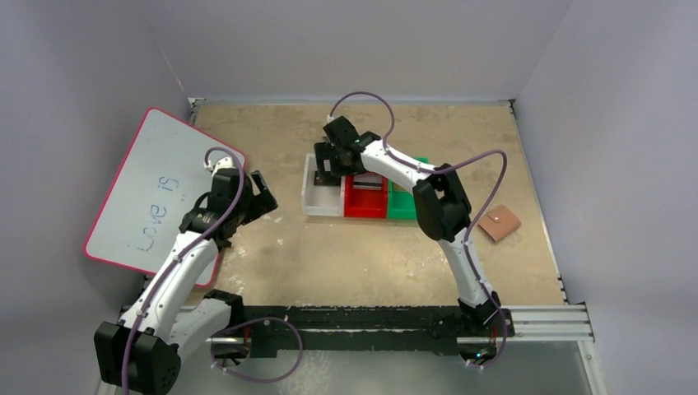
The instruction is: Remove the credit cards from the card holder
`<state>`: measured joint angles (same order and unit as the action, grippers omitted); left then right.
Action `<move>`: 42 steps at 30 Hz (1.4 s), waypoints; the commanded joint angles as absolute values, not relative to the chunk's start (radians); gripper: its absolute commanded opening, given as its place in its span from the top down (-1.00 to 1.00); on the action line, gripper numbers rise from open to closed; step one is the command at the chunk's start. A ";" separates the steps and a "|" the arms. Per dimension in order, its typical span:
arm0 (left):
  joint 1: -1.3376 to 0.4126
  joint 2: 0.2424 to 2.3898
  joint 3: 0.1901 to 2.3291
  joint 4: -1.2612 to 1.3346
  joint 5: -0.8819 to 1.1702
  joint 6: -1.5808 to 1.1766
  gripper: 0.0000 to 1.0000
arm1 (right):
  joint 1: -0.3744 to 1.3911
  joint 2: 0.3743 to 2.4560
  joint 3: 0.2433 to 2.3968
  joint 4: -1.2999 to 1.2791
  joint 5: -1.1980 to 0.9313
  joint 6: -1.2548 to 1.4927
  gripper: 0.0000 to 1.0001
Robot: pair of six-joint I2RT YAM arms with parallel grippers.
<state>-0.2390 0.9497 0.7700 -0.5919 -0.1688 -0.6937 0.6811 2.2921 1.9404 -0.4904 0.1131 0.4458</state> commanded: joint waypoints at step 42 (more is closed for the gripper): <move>-0.243 0.809 0.738 -0.565 -0.298 -0.601 -0.93 | -0.345 1.440 0.840 -0.274 0.490 0.760 -1.00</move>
